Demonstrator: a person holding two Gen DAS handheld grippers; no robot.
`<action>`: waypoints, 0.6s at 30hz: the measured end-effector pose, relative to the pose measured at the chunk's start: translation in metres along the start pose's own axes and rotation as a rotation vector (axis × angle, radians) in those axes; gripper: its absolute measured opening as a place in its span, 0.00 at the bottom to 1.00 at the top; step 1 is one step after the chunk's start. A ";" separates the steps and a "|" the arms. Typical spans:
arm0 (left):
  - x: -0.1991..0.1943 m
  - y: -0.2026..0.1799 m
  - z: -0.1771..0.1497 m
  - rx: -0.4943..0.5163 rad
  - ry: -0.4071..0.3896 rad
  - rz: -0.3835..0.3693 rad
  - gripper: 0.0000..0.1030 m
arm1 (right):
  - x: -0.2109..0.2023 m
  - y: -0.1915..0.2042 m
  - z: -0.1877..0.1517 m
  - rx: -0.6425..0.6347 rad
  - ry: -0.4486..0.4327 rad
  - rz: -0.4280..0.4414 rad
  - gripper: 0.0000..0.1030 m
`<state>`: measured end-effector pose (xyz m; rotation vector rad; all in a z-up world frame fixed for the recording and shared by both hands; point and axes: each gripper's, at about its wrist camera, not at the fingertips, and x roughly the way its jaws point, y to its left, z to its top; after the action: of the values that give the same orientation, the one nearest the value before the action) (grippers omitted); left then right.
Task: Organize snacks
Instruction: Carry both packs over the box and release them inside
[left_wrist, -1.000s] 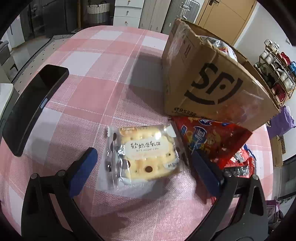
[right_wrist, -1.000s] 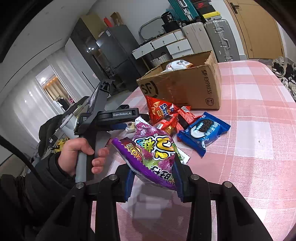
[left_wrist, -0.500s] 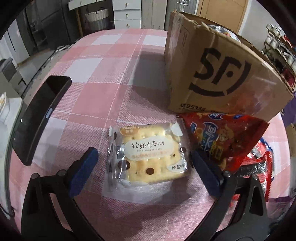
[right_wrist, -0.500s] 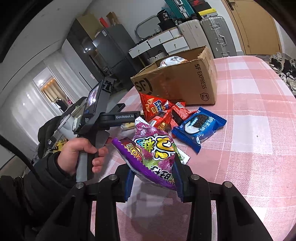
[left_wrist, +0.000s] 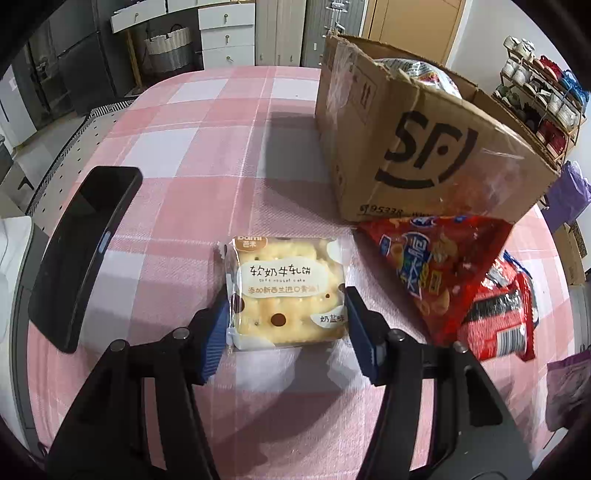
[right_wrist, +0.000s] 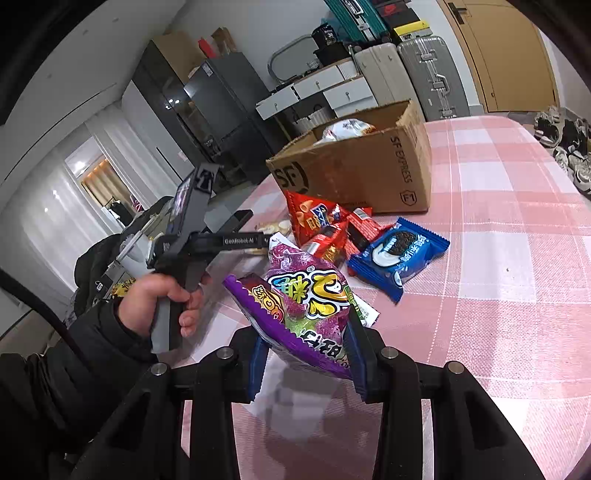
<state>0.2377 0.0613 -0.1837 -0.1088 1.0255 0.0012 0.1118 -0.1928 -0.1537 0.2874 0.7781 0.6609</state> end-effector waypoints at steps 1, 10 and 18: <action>-0.003 -0.001 -0.002 0.002 -0.008 0.005 0.54 | -0.002 0.001 0.000 -0.002 -0.004 -0.001 0.36; -0.060 -0.014 -0.027 0.029 -0.098 -0.006 0.54 | -0.017 0.006 -0.002 0.009 -0.033 -0.004 0.37; -0.116 -0.034 -0.041 0.064 -0.173 -0.071 0.54 | -0.035 0.018 0.005 -0.012 -0.081 -0.010 0.37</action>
<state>0.1443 0.0298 -0.1022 -0.0855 0.8476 -0.0855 0.0891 -0.2014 -0.1225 0.2978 0.6974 0.6404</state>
